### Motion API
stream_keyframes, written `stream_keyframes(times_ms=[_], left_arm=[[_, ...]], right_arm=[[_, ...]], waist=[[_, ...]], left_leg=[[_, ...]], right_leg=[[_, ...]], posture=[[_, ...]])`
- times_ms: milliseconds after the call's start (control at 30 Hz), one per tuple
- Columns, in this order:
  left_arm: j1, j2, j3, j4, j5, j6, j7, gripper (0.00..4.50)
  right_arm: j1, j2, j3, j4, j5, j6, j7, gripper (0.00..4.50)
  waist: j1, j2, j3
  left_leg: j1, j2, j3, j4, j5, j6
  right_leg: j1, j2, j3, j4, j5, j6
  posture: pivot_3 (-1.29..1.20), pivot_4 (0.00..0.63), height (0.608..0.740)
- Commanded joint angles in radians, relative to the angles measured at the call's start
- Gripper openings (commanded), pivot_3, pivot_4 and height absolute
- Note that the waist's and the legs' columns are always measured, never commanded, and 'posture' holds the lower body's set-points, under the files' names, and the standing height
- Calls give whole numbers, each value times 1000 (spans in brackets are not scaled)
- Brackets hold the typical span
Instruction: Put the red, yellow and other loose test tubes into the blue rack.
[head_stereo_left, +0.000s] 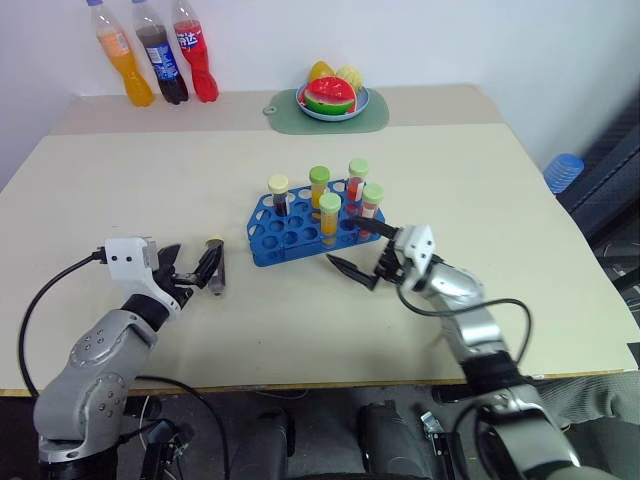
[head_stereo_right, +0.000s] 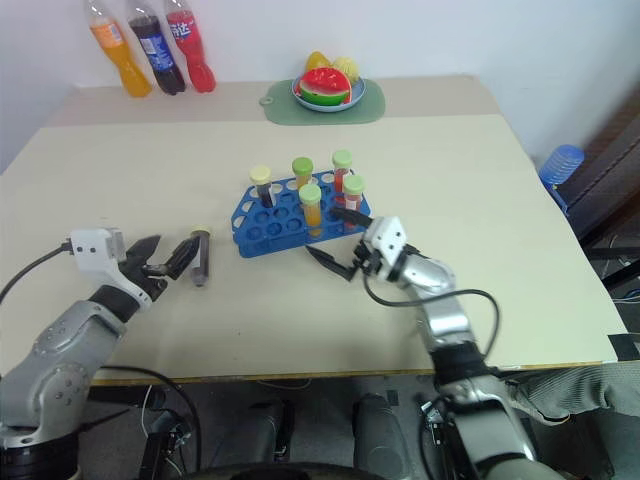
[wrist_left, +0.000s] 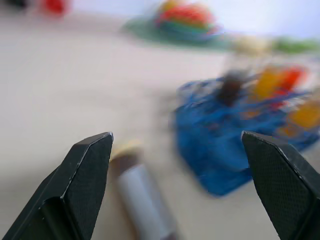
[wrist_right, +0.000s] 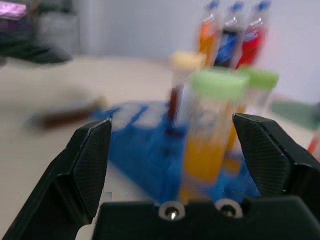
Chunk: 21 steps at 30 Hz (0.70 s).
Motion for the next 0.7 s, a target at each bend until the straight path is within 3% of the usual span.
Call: stream_keyframes(times_ms=[33, 167, 267, 467, 567, 700], left_arm=[[-162, 8, 117, -25, -208, 405, 236, 4270], [-424, -89, 217, 85, -192, 748, 414, 4270], [-533, -105, 210, 212, -242, 762, 583, 4270], [-706, -133, 209, 504, -396, 762, 946, 4270], [-777, -123, 197, 652, -443, 762, 1044, 4270], [-776, -93, 119, 774, -554, 762, 1119, 2450]], right_arm=[[75, -144, -27, -199, 117, 104, 162, 4238], [81, -215, -40, -296, 196, 196, 209, 4238], [52, -213, -36, -325, 199, 231, 205, 4238], [29, -193, -30, -340, 184, 250, 187, 4238], [31, -183, -29, -351, 183, 259, 172, 4238], [50, -184, -24, -372, 171, 255, 158, 4278]], waist=[[5, -1, 1], [5, -2, 0], [-6, -2, 0], [18, -4, 0], [26, -4, 0], [25, -4, 0]], left_leg=[[0, 0, -1, 1, 0, 0], [1, -1, 0, 3, 0, 0], [1, 0, 0, 1, 0, 0], [0, -1, -1, 1, 0, -1], [0, -1, -1, 2, 1, -2], [-1, -3, -1, 1, 1, -3]], right_leg=[[1, 0, -1, 0, 0, 0], [2, 1, -1, 0, 0, 0], [2, 2, -1, 0, 0, 0], [0, 0, 0, 0, 0, 0], [0, 0, 0, 0, 0, 0], [0, -2, 0, 0, 0, 0]], posture=[[0, 150, 740], [0, 150, 740], [0, 150, 740], [0, 150, 740], [0, 150, 740], [0, 150, 740]])
